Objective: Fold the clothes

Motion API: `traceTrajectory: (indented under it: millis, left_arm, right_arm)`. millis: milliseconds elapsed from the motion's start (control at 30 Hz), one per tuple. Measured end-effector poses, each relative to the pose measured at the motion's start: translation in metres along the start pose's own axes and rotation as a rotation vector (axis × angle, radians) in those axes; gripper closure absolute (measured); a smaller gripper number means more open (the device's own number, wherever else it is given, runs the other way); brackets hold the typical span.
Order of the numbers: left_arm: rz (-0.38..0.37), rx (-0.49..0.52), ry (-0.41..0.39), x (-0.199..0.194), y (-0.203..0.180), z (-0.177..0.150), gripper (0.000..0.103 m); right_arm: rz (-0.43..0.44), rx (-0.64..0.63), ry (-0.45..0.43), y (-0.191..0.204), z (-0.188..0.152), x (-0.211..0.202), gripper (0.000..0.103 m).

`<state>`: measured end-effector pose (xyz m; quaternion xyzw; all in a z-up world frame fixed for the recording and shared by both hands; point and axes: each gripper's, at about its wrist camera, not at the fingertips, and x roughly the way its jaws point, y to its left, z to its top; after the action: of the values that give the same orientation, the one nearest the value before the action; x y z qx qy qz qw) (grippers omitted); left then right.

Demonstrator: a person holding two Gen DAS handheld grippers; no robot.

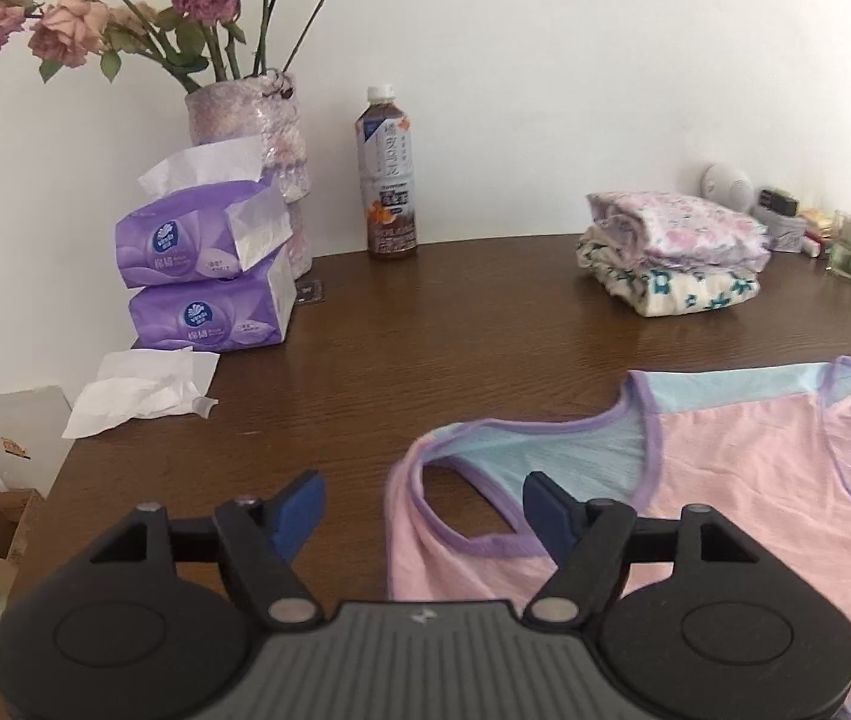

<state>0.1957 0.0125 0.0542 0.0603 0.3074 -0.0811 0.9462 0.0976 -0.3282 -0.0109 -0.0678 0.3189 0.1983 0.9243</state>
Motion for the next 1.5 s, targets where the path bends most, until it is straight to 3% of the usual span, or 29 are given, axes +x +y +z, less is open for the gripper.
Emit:
traceTrajectory:
  millis: [67,200,300,433,533,600,667,767,867,1300,1400,1467,1500]
  left_arm:
    - [-0.053,0.014,-0.026,-0.022,-0.014,-0.016,0.027]
    - [-0.161,0.059,-0.084,-0.063,-0.049,-0.052,0.019]
    - [-0.222,0.101,-0.114,-0.083,-0.074,-0.076,0.016]
    - [-0.257,0.168,-0.131,-0.093,-0.105,-0.095,0.016]
    - [-0.238,0.191,-0.118,-0.086,-0.113,-0.099,0.016]
    - [-0.215,0.137,-0.088,-0.075,-0.101,-0.094,0.027]
    - [-0.203,0.098,-0.063,-0.064,-0.088,-0.086,0.049]
    - [-0.162,0.092,-0.014,-0.046,-0.074,-0.077,0.074]
    - [-0.115,0.117,0.055,-0.030,-0.066,-0.077,0.086]
    - [-0.074,0.075,0.078,-0.064,-0.054,-0.094,0.085]
    - [-0.134,0.091,-0.021,-0.085,-0.065,-0.087,0.065]
    - [-0.181,0.127,-0.084,-0.099,-0.080,-0.084,0.042]
    - [-0.201,0.156,-0.108,-0.106,-0.090,-0.086,0.038]
  right_arm:
    - [0.003,0.006,-0.006,-0.001,0.000,-0.001,0.028]
    - [0.015,0.061,-0.103,-0.007,-0.001,-0.024,0.028]
    - [0.012,0.109,-0.176,-0.010,-0.002,-0.049,0.020]
    - [-0.035,0.120,-0.179,-0.010,-0.014,-0.068,0.010]
    - [-0.063,0.135,-0.164,-0.011,-0.027,-0.076,0.009]
    - [-0.087,0.157,-0.156,-0.016,-0.034,-0.079,0.009]
    - [-0.112,0.181,-0.149,-0.020,-0.040,-0.081,0.011]
    - [-0.121,0.211,-0.154,-0.025,-0.045,-0.083,0.011]
    - [-0.112,0.212,-0.162,-0.023,-0.047,-0.084,0.011]
    - [-0.120,0.221,-0.146,-0.027,-0.048,-0.081,0.011]
    - [-0.119,0.200,-0.153,-0.026,-0.045,-0.084,0.011]
    - [-0.125,0.182,-0.157,-0.026,-0.044,-0.088,0.011]
    - [-0.129,0.178,-0.157,-0.027,-0.045,-0.090,0.011]
